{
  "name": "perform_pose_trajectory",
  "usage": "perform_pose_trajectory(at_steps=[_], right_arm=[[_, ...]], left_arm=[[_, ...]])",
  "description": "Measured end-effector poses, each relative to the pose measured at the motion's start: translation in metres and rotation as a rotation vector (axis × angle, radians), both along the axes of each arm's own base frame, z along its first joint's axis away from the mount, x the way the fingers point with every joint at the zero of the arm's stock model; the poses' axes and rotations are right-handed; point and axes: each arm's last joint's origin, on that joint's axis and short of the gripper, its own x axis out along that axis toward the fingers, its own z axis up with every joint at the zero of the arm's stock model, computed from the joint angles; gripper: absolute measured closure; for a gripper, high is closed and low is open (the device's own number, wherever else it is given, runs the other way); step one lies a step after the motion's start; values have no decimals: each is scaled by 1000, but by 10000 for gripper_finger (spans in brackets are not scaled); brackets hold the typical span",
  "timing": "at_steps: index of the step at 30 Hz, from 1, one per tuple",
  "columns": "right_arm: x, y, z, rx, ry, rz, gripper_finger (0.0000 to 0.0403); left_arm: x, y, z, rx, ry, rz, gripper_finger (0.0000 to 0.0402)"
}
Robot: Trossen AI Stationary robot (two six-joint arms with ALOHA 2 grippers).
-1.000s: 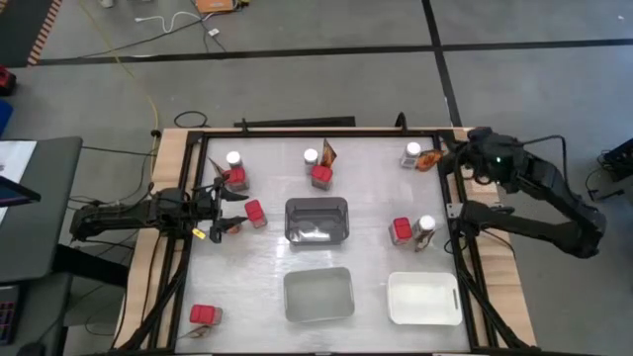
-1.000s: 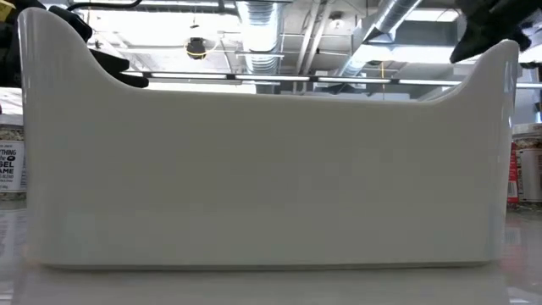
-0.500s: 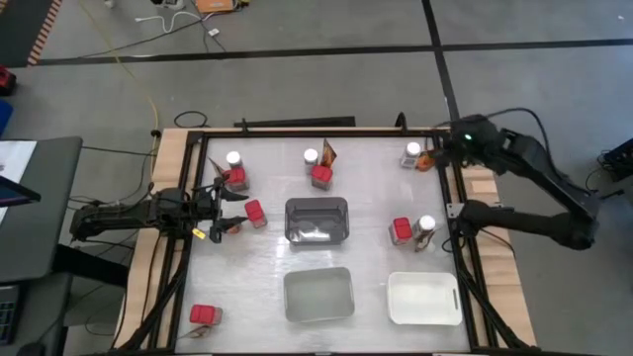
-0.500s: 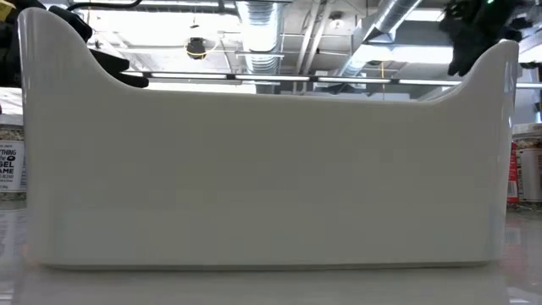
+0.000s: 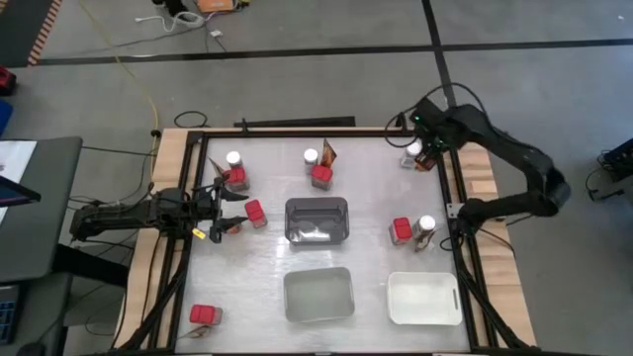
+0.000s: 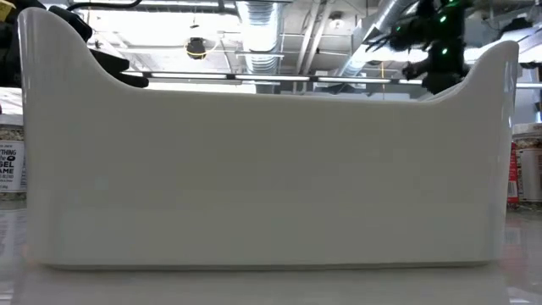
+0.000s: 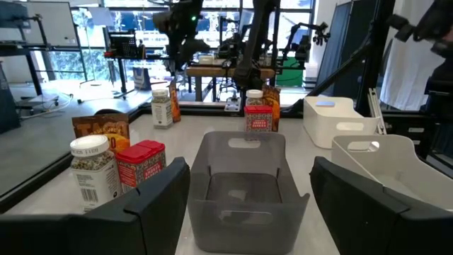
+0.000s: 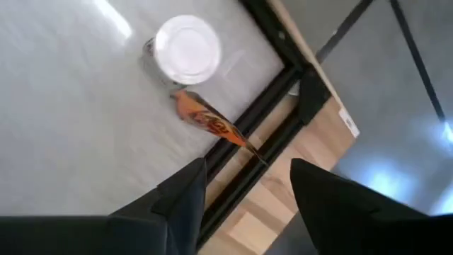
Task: Sort spices by type
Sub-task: Put the orange seasoning pack into the white bin
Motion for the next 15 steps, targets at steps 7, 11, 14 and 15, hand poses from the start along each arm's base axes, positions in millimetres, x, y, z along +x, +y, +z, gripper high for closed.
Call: perform_pose_trajectory(at_steps=[7, 11, 14, 15], right_arm=[[9, -15, -17, 110, 146, 211, 181], [10, -19, -21, 143, 193, 301, 197], [11, -22, -23, 162, 218, 337, 209], [11, -23, -24, 167, 221, 339, 213]], left_arm=[[0, 0, 0, 0, 0, 0, 120], [0, 0, 0, 0, 0, 0, 120], [0, 0, 0, 0, 0, 0, 120], [0, 0, 0, 0, 0, 1, 120]])
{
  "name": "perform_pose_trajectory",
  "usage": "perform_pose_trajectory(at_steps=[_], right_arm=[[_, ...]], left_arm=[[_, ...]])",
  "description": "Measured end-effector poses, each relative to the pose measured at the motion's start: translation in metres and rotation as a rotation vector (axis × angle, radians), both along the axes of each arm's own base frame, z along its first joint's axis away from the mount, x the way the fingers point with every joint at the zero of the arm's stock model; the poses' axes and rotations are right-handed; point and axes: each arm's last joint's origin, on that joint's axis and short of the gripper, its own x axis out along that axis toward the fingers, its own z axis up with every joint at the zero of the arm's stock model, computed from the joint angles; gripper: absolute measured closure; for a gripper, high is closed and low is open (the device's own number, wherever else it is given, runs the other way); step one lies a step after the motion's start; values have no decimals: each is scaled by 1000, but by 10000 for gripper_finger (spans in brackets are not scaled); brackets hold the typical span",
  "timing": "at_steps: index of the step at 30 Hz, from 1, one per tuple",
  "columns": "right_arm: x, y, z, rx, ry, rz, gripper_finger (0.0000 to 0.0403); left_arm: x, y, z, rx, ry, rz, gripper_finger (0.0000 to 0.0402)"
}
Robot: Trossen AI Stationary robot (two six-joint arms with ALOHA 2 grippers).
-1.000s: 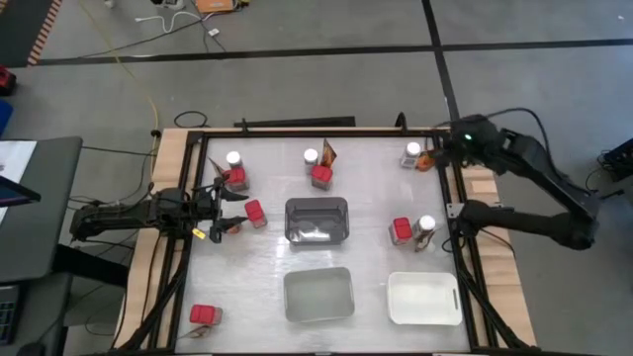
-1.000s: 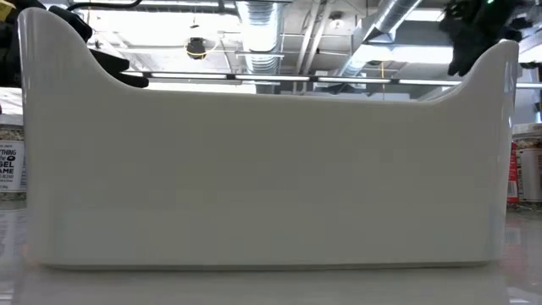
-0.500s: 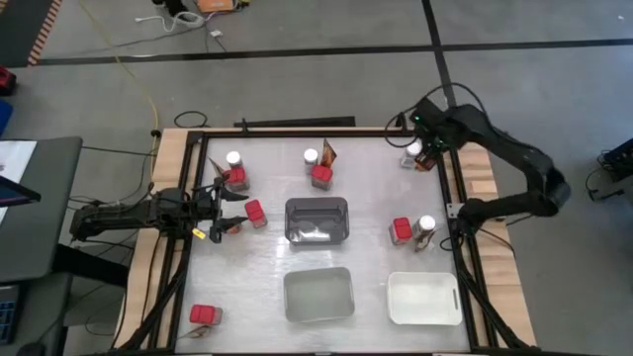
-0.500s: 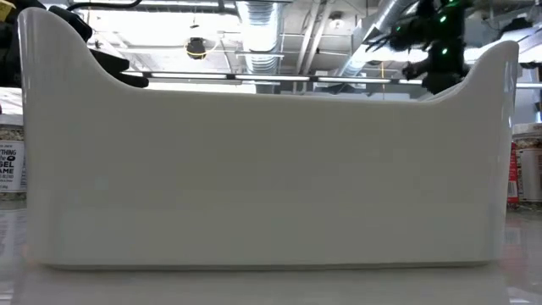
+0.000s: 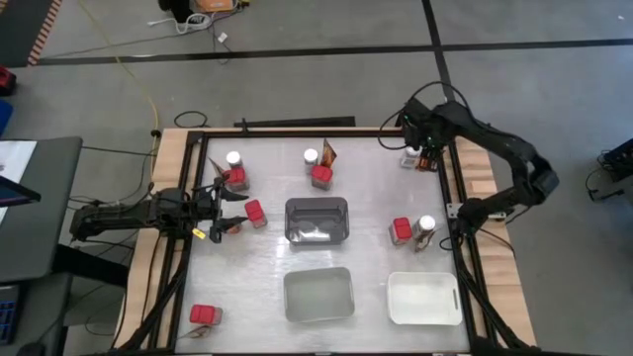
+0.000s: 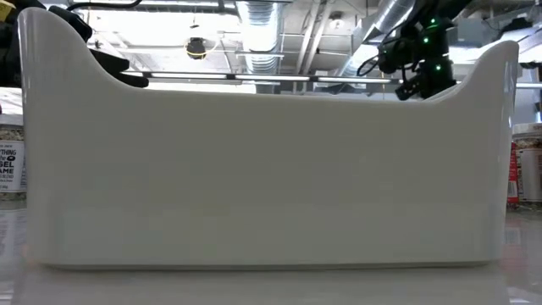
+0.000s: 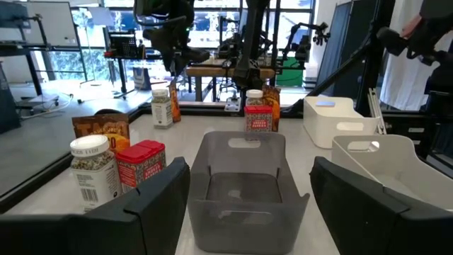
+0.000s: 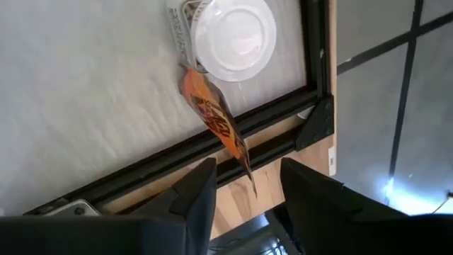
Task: Sort spices by type
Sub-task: Put the orange seasoning pack into the white bin
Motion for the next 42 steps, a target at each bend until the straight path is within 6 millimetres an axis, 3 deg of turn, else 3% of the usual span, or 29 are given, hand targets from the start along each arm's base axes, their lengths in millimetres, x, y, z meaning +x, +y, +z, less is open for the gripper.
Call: perform_pose_trajectory(at_steps=[19, 23, 30, 42], right_arm=[[4, -23, -43, 81, 131, -42, 231], [5, -25, -47, 79, 171, -42, 267], [3, -23, -47, 89, 182, -73, 381], [5, -1, -36, 101, 304, -132, 390]], left_arm=[[0, 0, 0, 0, -1, 0, 120], [0, 0, 0, 0, 0, 0, 120], [0, 0, 0, 0, -1, 0, 120], [0, 0, 0, 0, 0, 0, 120]])
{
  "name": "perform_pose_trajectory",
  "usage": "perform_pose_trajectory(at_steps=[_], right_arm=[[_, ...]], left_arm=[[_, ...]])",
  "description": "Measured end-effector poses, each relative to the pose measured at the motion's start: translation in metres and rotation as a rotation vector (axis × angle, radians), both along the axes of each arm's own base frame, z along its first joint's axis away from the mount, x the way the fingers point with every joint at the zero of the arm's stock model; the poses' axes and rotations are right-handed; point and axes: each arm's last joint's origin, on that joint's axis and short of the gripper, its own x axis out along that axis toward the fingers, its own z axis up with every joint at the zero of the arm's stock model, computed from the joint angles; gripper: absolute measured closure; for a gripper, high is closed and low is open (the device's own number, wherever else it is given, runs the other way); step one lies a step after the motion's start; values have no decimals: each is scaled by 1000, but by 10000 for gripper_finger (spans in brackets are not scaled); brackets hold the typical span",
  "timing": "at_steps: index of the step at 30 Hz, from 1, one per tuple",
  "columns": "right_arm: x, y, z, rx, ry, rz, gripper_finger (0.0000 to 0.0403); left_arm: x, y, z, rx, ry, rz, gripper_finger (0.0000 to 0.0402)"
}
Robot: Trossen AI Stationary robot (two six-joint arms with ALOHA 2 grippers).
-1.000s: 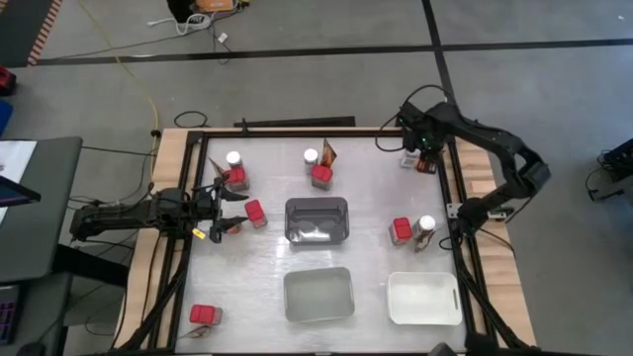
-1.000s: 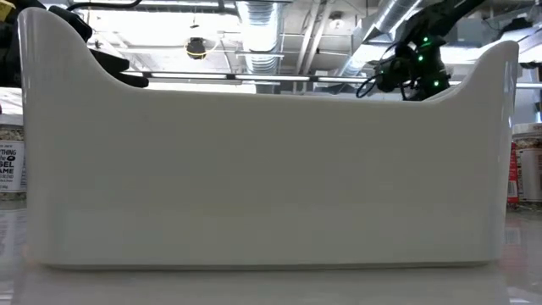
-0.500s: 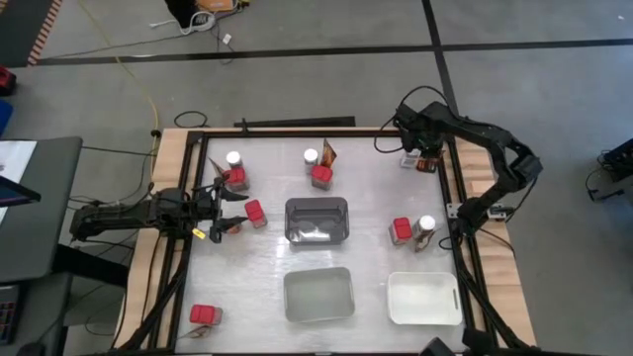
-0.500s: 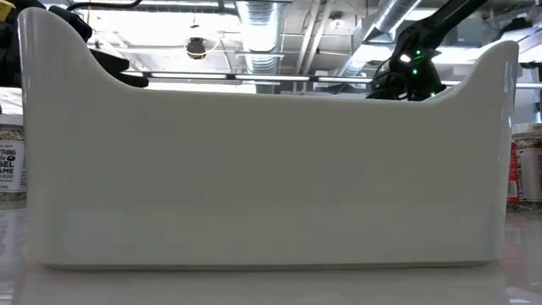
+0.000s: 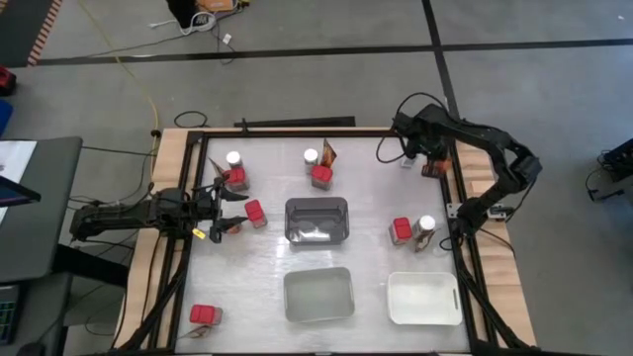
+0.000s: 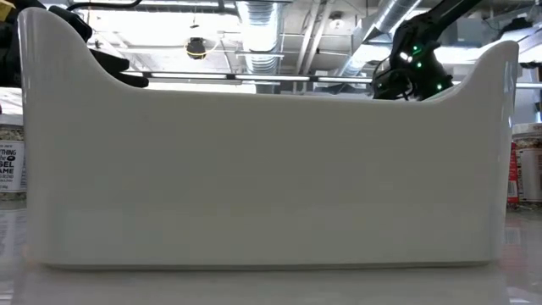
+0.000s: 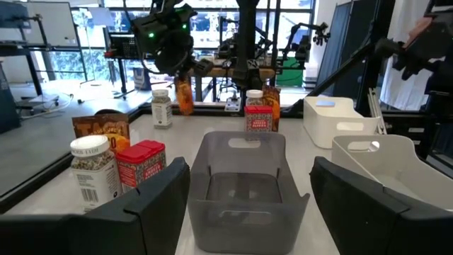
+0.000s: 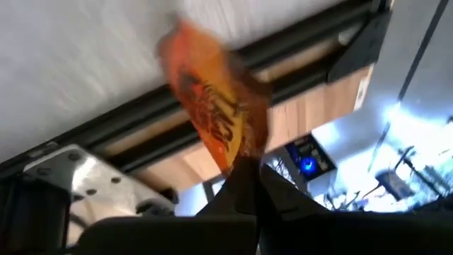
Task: Sort spices by type
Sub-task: Put the orange seasoning pack into the white bin
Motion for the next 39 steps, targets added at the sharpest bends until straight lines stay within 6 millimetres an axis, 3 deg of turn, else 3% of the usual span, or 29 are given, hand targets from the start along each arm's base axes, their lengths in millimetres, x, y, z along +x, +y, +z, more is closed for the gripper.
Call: perform_pose_trajectory(at_steps=[7, 21, 26, 39], right_arm=[[2, 28, 40, -115, -97, -7, 390], [-10, 115, 128, -216, -703, 53, 390], [-8, 146, 139, -177, -834, 71, 390], [5, 231, 135, 34, -951, 185, 390]], left_arm=[[0, 0, 0, 0, 0, 0, 120], [0, 0, 0, 0, 0, 0, 120], [0, 0, 0, 0, 0, 0, 120], [0, 0, 0, 0, 0, 0, 120]])
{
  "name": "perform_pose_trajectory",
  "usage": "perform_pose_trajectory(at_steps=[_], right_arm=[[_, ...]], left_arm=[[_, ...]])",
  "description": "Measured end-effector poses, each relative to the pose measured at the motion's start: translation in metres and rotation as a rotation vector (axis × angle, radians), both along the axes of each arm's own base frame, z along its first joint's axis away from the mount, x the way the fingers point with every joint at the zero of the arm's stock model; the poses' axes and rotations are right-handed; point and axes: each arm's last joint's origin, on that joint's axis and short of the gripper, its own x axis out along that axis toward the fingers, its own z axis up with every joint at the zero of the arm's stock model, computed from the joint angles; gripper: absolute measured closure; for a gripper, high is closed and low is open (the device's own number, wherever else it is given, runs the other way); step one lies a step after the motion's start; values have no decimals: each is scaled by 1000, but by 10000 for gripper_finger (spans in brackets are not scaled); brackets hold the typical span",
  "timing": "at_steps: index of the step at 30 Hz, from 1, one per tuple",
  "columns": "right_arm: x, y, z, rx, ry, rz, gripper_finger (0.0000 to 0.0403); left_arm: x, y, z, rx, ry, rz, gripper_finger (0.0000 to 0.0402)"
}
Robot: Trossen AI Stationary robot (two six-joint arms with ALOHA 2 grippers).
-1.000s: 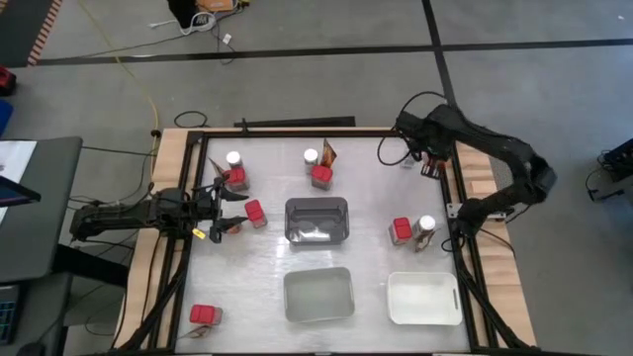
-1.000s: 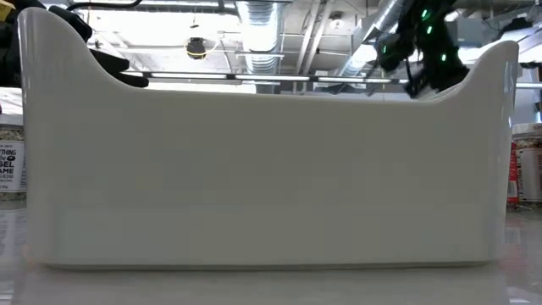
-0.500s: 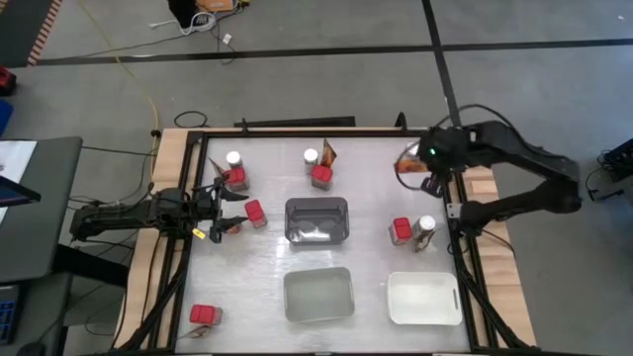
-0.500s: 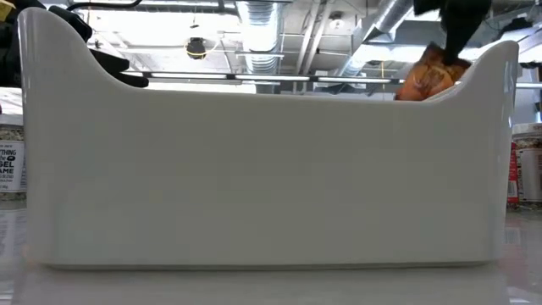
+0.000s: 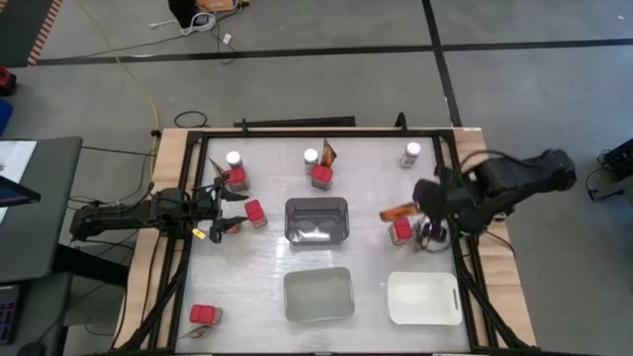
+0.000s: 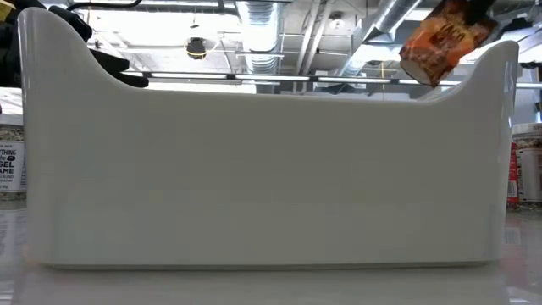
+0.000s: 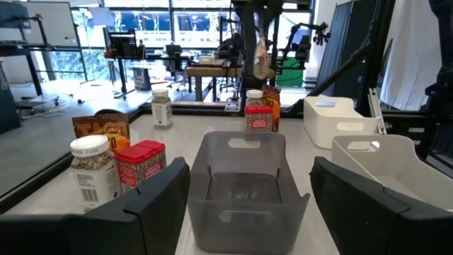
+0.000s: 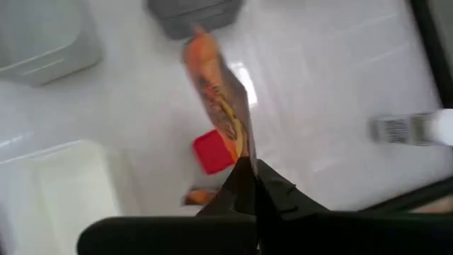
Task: Sort spices by type
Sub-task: Put the orange seasoning pack into the white bin
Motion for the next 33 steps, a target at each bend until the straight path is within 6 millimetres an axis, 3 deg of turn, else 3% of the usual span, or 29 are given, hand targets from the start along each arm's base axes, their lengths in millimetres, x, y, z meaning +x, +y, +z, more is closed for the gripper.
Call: perform_pose_trajectory(at_steps=[17, 25, 33], right_arm=[[-16, 98, -26, 113, 154, 131, 390], [-29, 118, -35, 129, 280, 133, 390], [-37, 126, -39, 143, 322, 165, 390]], left_arm=[[0, 0, 0, 0, 0, 0, 120], [0, 0, 0, 0, 0, 0, 120], [0, 0, 0, 0, 0, 0, 120]])
